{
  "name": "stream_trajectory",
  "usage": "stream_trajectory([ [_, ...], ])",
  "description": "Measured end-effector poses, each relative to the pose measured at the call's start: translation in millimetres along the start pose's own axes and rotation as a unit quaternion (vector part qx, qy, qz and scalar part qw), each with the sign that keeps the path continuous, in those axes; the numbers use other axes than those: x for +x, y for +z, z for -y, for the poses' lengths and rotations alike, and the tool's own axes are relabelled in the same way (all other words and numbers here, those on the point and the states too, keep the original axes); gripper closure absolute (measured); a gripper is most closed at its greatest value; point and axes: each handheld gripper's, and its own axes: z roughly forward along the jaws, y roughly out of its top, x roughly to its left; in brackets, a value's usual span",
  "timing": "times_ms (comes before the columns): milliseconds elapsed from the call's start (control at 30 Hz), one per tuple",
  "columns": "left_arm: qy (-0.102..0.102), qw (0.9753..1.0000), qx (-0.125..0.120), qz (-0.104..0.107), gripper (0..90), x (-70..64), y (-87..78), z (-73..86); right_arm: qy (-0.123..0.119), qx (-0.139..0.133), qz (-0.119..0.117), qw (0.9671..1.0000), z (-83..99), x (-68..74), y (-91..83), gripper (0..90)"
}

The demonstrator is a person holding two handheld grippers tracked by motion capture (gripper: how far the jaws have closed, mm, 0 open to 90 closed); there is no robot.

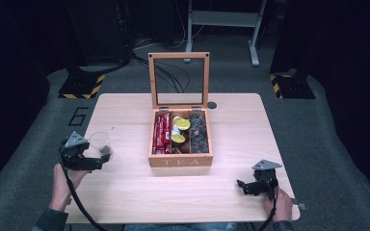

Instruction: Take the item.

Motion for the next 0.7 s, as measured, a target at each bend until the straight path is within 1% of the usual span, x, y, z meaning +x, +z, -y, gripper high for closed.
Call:
stream_trajectory([
  [33, 0.002, 1.0000, -0.003, 0.001, 1.4, -3.8, 0.5, 3.2, 0.000, -0.001, 0.000, 1.0000, 0.0, 0.0, 0.0, 0.0],
  [67, 0.001, 1.0000, -0.001, 0.004, 0.6, -7.9, 1.5, 6.4, 0.000, 0.000, 0.000, 1.0000, 0.0, 0.0, 0.0, 0.0],
  [133, 0.007, 0.9999, 0.000, 0.007, 0.1, -15.4, 5.1, 13.9, 0.000, 0.000, 0.000, 1.0000, 0.0, -0.1, 0.1, 0.0],
  [200, 0.014, 0.9998, 0.009, 0.007, 0.1, -22.1, 9.7, 22.0, 0.000, 0.000, 0.000, 1.0000, 0.0, -0.1, 0.0, 0.0],
  [233, 0.011, 0.9998, 0.009, 0.013, 0.1, -24.6, 12.4, 26.7, 0.000, 0.000, 0.000, 1.0000, 0.0, 0.0, 0.1, 0.0],
  [267, 0.009, 0.9998, 0.013, 0.015, 0.1, -27.2, 15.4, 31.2, 0.000, 0.000, 0.000, 1.0000, 0.0, -0.1, 0.0, 0.0],
  [400, 0.007, 0.9995, 0.026, 0.016, 0.1, -34.9, 28.6, 49.3, 0.000, 0.000, 0.000, 1.0000, 0.0, 0.0, 0.0, 0.0],
  [433, 0.005, 0.9994, 0.028, 0.019, 0.1, -36.4, 31.6, 53.3, 0.000, 0.000, 0.000, 1.0000, 0.0, 0.0, 0.0, 0.0],
  [467, 0.005, 0.9994, 0.028, 0.019, 0.0, -36.4, 31.6, 53.3, 0.000, 0.000, 0.000, 1.0000, 0.0, 0.0, 0.0, 0.0],
  [500, 0.002, 0.9993, 0.031, 0.020, 0.0, -39.6, 36.9, 59.9, 0.000, 0.000, 0.000, 1.0000, 0.0, 0.0, 0.1, 0.0],
  [533, 0.000, 0.9993, 0.029, 0.023, 0.0, -41.5, 39.3, 62.8, 0.000, 0.000, 0.000, 1.0000, 0.0, 0.0, 0.0, 0.0],
  [600, 0.001, 0.9994, 0.030, 0.019, 0.0, -45.4, 43.9, 67.9, 0.000, 0.000, 0.000, 1.0000, 0.0, -0.1, 0.0, 0.0],
  [633, 0.005, 0.9991, 0.035, 0.022, 0.0, -46.6, 46.4, 69.5, 0.000, 0.000, 0.000, 1.0000, 0.0, 0.0, 0.0, 0.0],
  [700, 0.010, 0.9989, 0.041, 0.017, 0.0, -49.4, 51.9, 72.9, 0.000, 0.000, 0.000, 1.0000, 0.0, 0.0, 0.0, 0.0],
])
